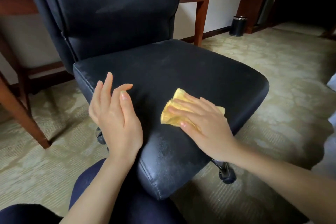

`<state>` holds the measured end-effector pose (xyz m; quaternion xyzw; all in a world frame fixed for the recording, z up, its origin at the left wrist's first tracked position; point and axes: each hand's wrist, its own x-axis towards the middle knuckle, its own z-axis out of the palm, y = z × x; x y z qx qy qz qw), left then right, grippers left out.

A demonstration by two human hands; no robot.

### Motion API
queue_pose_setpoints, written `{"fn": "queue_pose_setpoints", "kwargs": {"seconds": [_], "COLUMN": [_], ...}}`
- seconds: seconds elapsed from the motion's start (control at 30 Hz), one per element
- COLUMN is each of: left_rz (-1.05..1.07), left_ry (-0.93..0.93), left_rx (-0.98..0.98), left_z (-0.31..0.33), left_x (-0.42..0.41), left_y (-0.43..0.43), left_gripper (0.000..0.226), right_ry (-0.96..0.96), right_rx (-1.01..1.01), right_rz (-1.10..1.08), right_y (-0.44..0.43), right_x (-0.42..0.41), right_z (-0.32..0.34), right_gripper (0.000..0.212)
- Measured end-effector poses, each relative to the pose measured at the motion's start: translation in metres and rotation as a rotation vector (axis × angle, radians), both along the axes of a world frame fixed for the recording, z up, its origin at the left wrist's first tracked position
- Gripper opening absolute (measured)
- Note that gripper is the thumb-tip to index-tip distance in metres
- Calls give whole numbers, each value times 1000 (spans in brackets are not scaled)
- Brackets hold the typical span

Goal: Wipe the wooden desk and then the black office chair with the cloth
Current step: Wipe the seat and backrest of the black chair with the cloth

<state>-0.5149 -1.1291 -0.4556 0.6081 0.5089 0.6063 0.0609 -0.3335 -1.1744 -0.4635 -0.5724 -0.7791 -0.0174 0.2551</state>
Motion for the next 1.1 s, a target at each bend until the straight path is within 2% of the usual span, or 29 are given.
{"fn": "queue_pose_setpoints", "kwargs": {"seconds": [0.13,0.23,0.4,0.57,0.7,0.8,0.93,1.1], "left_rz": [24,110,122,83,106,136,104,100], "left_ry": [27,47,134,111,52,36,120,193], "left_rx": [-148,-297,-509,-521,-561,-574,-567,-559], "left_z": [-6,-19,-29,-31,-32,-31,-34,-33], "left_x": [-16,-34,-45,-47,-54,-55,-57,-61], "left_y": [10,18,23,23,24,24,21,22], "left_gripper": [46,41,48,46,44,35,37,39], "right_ry": [8,-71,-203,-193,-283,-334,-259,-303], "right_rx": [109,168,-58,-243,-327,-335,-327,-275], "right_rz": [168,321,453,469,445,456,368,363], "right_y": [-31,-38,-12,42,100,137,166,150], "right_x": [-12,-12,-13,-52,-89,-115,-139,-134], "right_z": [-18,-26,2,33,43,46,44,41], "right_gripper": [37,40,48,41,42,40,40,40]}}
